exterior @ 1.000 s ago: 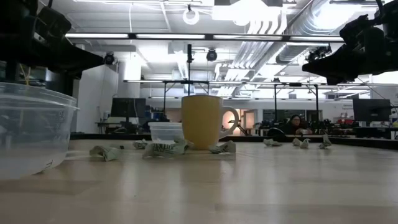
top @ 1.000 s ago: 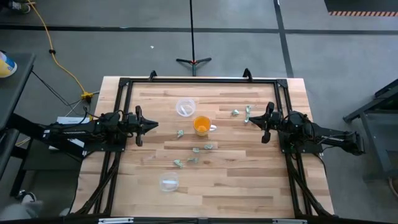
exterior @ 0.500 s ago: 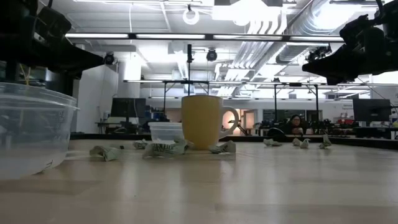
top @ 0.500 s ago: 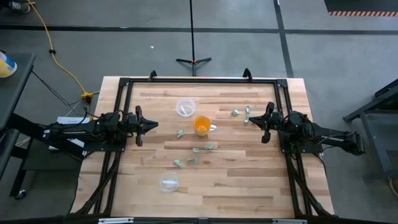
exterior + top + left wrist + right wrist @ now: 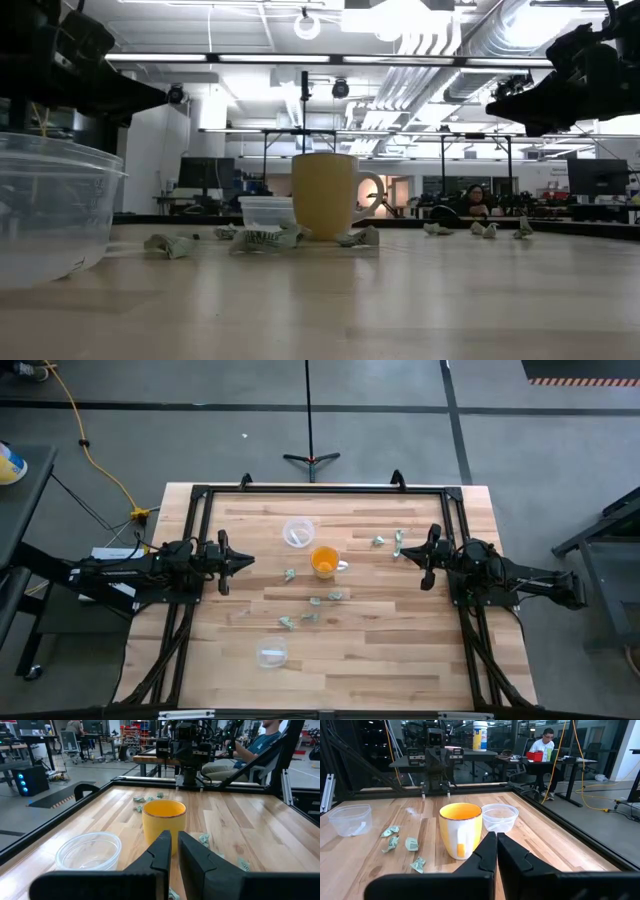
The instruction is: Pick and place items into bin
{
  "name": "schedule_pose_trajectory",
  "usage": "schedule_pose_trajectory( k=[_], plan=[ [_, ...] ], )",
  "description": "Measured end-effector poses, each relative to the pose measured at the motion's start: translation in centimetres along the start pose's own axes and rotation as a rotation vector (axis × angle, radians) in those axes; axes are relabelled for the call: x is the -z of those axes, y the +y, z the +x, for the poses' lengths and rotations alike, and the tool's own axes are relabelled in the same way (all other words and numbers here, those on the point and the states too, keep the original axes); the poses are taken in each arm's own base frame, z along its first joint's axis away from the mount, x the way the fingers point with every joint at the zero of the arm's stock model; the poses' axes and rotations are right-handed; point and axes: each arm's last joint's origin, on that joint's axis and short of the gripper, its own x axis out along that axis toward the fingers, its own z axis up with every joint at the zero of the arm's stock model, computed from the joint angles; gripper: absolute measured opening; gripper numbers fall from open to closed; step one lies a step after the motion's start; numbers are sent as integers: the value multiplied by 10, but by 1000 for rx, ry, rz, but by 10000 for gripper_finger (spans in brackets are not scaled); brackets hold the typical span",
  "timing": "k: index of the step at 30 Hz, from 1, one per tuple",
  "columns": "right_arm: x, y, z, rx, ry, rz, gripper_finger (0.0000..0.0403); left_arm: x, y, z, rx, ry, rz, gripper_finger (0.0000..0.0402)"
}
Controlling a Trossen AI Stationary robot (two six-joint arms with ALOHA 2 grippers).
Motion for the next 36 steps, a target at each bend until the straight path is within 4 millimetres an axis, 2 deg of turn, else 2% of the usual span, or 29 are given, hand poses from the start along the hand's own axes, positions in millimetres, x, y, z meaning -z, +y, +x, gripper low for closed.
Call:
schedule_pose_trajectory(
  k=[36],
  plan=[
    [0, 0, 0, 0, 0, 0, 1, 0, 0, 0, 1, 0, 0, 67]
  ],
)
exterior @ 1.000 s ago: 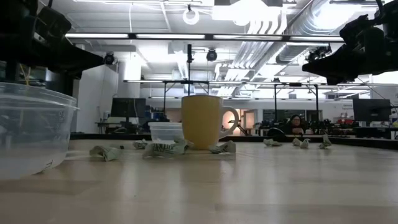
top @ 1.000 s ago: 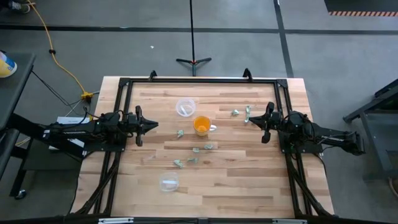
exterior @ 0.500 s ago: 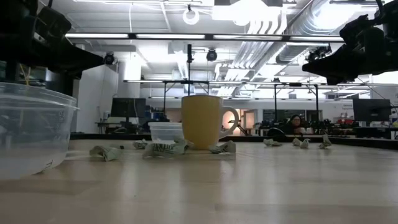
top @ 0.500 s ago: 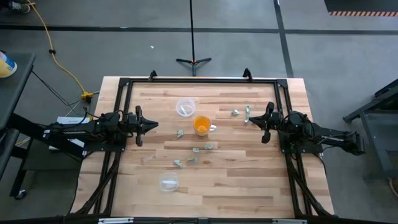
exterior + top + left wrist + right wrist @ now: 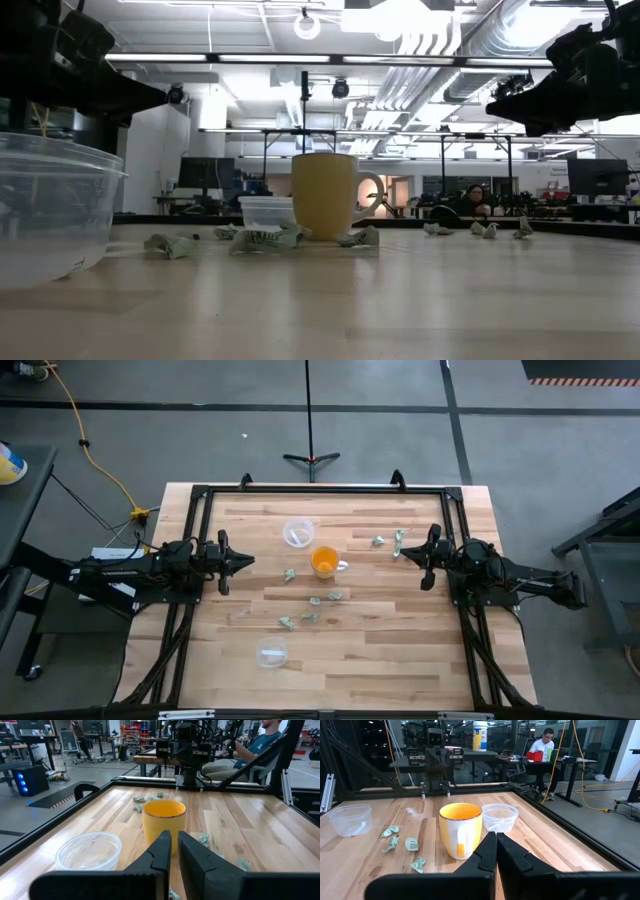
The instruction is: Pick and place items into bin
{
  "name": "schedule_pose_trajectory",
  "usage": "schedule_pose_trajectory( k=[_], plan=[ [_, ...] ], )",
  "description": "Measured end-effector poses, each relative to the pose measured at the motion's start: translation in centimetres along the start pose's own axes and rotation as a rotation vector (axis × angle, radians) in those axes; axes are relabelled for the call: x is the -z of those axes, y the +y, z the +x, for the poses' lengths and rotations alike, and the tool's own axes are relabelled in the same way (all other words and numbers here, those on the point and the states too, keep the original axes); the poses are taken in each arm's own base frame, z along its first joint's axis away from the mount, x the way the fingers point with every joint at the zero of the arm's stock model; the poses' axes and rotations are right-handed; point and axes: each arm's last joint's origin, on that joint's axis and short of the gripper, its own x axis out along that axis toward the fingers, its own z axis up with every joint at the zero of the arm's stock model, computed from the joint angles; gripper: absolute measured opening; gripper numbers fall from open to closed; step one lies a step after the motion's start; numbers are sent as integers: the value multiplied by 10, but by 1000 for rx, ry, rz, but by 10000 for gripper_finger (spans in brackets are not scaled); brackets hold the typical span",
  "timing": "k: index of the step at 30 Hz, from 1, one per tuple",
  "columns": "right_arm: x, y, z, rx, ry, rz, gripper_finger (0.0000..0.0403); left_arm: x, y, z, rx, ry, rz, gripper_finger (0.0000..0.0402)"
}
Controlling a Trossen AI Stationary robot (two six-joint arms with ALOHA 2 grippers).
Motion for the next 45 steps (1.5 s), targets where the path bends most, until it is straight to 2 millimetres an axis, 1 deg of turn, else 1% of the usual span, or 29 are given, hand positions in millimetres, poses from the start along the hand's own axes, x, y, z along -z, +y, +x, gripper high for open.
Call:
schedule_pose_trajectory(
  k=[5, 10, 14, 21, 23, 26, 29, 33, 36, 40, 42, 45],
  plan=[
    [0, 0, 0, 0, 0, 0, 6, 0, 0, 0, -1, 0, 0, 67],
    [0, 0, 0, 0, 0, 0, 2, 0, 0, 0, 0, 0, 3, 67],
    [0, 0, 0, 0, 0, 0, 3, 0, 0, 0, -3, 0, 73, 67],
    [-1, 0, 0, 2, -8, 0, 1, 0, 0, 0, -3, 0, 75, 67],
    [-1, 0, 0, 1, -8, 4, 2, 0, 0, 0, -3, 0, 43, 67],
    [-1, 0, 0, -15, -8, 56, 6, 0, 0, 0, 2, 0, -61, 67],
    [-1, 1, 0, -33, -13, 100, 6, 0, 1, 0, -17, -1, -68, 67],
    [-7, -2, 0, 52, -79, 28, 2, -1, 2, 0, -67, -9, -30, 67],
    [-10, -3, -1, 105, -105, 16, 3, -1, 3, 0, -105, -15, -31, 67],
    [-12, -4, -1, 136, -131, 16, 26, -1, 3, 0, -105, -16, -34, 67],
    [-13, -5, 0, 161, -140, 34, 50, -1, 3, 0, -105, -16, -34, 67],
    [-15, -6, 3, 202, -144, 37, 98, -1, 3, 0, -105, -16, -35, 67]
  ],
)
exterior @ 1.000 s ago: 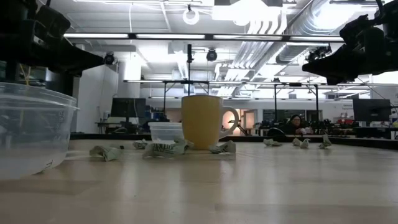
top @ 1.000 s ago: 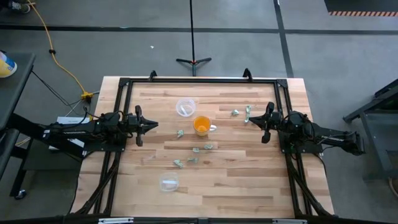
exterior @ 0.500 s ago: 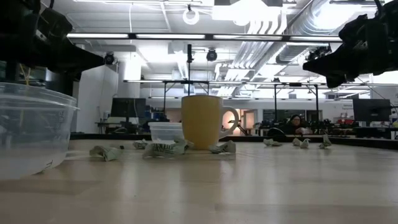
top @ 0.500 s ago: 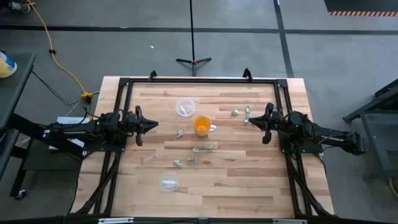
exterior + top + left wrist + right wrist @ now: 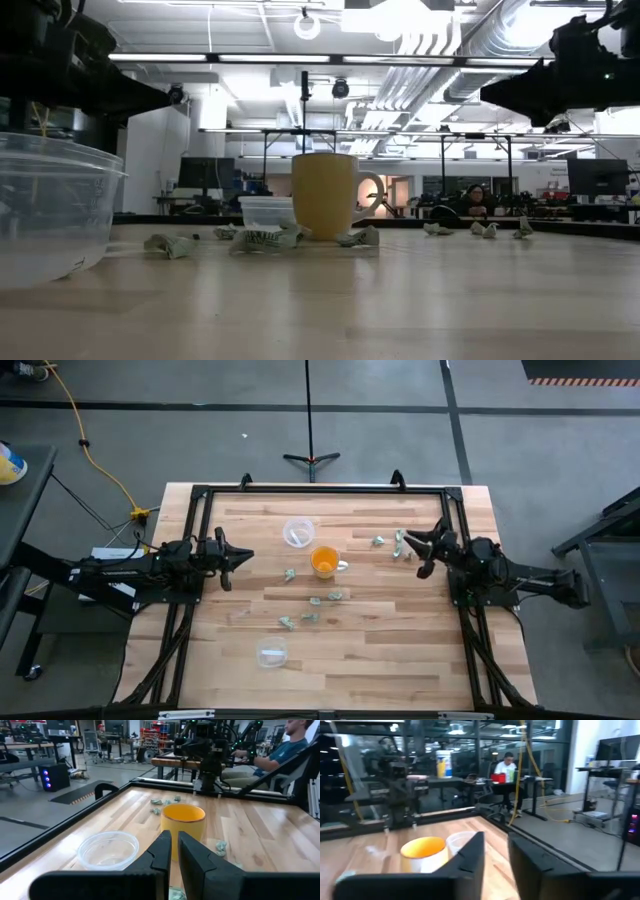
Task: Pick and place items into bin
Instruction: Put the light green stevia packet into the top transparent bin
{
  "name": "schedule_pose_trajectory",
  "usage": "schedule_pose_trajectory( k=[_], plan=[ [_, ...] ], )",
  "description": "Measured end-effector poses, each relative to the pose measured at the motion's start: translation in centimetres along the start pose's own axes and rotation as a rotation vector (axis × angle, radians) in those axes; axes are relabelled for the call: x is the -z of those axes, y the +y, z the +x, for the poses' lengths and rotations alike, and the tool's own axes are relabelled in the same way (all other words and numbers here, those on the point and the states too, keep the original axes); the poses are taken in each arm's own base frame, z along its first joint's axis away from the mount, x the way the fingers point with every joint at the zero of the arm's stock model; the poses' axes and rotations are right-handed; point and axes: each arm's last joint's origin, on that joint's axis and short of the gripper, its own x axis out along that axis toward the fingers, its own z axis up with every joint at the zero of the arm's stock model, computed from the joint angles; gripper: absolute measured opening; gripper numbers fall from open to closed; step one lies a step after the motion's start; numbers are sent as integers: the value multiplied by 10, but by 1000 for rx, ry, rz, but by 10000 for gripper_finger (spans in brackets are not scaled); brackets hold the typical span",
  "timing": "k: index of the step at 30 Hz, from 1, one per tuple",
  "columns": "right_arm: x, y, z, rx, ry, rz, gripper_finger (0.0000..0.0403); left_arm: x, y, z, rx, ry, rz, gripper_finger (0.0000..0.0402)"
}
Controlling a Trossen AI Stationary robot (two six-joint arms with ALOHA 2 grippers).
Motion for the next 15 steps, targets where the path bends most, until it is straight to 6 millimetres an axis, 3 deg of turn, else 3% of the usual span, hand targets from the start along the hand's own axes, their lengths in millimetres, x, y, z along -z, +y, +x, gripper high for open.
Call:
schedule_pose_trajectory(
  k=[7, 15],
  plan=[
    [-24, 5, 21, 8, 95, -69, 180, -6, 0, 0, -1, -59, 0, 67],
    [-18, 10, 63, 38, 405, -242, 183, -6, 0, 0, 0, -60, -5, 67]
  ],
)
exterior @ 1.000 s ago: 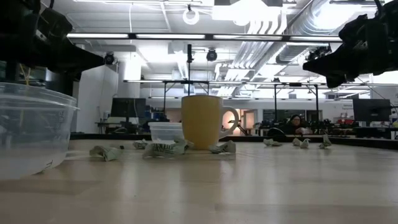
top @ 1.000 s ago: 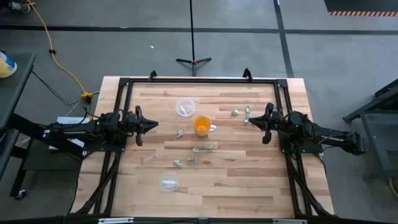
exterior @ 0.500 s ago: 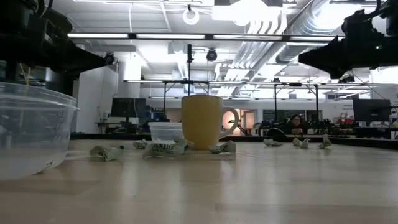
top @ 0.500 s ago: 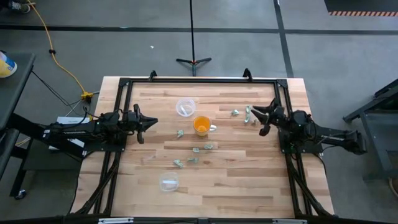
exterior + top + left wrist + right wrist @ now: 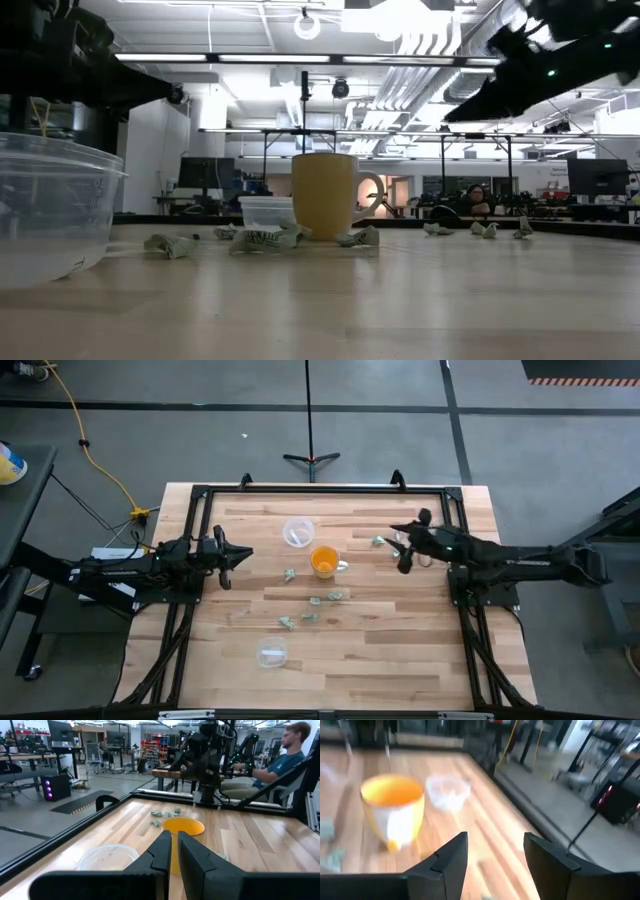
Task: Pick and place items into bin
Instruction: Put the light green stevia packet into the top transparent bin
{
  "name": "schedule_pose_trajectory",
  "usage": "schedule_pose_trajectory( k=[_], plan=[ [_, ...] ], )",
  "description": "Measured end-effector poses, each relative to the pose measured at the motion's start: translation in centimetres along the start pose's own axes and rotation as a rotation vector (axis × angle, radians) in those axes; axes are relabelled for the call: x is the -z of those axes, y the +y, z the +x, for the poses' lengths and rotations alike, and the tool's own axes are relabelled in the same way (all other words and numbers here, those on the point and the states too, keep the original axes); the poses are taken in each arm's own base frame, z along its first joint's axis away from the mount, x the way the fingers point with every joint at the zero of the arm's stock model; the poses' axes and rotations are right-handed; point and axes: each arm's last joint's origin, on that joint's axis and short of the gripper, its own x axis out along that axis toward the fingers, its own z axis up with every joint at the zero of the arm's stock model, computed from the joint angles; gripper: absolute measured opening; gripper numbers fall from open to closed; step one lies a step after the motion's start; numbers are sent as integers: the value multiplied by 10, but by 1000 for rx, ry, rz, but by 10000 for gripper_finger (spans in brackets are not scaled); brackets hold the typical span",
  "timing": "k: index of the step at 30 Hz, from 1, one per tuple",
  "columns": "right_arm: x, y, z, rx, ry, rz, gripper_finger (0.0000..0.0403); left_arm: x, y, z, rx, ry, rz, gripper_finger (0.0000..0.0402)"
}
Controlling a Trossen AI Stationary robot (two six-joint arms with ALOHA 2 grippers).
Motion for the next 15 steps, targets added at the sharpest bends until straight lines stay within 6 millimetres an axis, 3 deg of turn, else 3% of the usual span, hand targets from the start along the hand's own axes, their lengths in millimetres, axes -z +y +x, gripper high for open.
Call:
schedule_pose_trajectory(
  k=[15],
  plan=[
    [23, -18, 71, -29, 340, 90, 182, 1, 0, 0, 0, 8, 2, 67]
  ],
)
